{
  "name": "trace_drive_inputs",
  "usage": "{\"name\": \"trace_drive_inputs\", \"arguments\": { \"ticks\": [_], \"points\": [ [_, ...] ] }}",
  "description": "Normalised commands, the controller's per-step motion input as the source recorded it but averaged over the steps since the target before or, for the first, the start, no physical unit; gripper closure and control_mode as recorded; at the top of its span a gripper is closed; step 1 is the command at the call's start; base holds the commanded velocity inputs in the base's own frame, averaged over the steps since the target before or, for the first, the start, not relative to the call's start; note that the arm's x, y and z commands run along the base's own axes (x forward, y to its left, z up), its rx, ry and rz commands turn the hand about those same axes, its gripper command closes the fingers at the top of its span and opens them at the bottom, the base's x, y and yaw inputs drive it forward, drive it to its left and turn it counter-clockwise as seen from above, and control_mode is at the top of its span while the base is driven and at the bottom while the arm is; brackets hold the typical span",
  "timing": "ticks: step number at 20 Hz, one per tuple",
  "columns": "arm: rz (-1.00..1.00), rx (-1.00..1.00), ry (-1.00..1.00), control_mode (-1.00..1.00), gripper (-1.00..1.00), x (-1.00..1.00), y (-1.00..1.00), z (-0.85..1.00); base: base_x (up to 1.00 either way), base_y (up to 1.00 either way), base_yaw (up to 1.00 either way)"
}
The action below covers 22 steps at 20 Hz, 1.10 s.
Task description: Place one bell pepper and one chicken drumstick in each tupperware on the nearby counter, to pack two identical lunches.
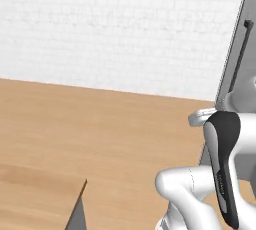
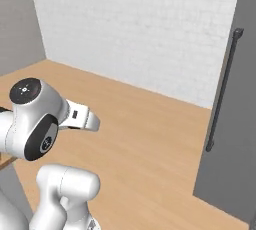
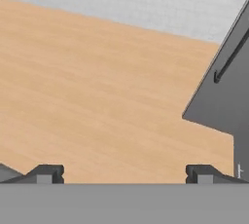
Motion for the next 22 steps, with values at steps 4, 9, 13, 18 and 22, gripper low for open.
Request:
{"name": "trace_drive_inputs", "arguments": {
  "ticks": [4,9,13,18,22],
  "points": [
    [0.00,0.00,0.00,1.00,-1.00,0.00,0.00,0.00,1.00,-0.31,0.36],
    [0.00,0.00,0.00,1.00,-1.00,0.00,0.00,0.00,1.00,0.00,0.07],
    [0.00,0.00,0.00,1.00,-1.00,0.00,0.00,0.00,1.00,-0.01,0.00],
    [0.00,0.00,0.00,1.00,-1.00,0.00,0.00,0.00,1.00,0.09,-0.23],
    [0.00,0.00,0.00,1.00,-1.00,0.00,0.00,0.00,1.00,0.36,-0.34]
  ]
}}
